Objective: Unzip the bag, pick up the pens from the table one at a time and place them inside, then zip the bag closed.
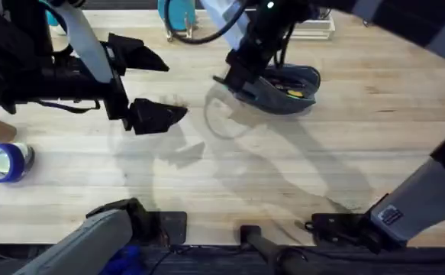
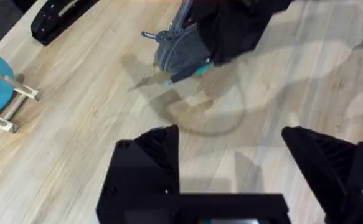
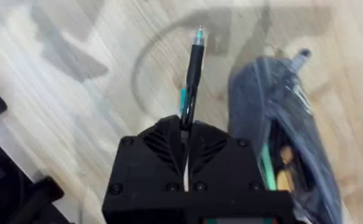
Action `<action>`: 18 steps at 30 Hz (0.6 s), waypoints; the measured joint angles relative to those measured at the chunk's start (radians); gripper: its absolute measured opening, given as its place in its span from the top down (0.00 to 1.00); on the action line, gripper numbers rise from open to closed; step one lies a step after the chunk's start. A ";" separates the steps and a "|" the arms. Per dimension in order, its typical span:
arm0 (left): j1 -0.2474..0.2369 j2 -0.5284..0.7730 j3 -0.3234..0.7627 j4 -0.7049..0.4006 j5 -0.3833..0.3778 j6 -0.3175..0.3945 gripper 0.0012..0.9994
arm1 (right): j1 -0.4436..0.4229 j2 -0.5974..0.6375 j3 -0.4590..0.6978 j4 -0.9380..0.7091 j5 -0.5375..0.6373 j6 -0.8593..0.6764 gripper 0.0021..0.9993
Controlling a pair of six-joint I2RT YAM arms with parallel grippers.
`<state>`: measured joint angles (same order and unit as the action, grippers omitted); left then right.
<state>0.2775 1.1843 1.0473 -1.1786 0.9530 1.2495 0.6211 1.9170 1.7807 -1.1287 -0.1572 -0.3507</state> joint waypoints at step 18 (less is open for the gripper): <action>0.000 0.000 0.000 0.001 0.000 0.000 0.01 | -0.144 -0.174 0.010 -0.151 0.106 -0.169 0.97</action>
<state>0.2775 1.1843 1.0473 -1.1774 0.9531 1.2495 0.4768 1.7432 1.7908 -1.2799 -0.0517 -0.5197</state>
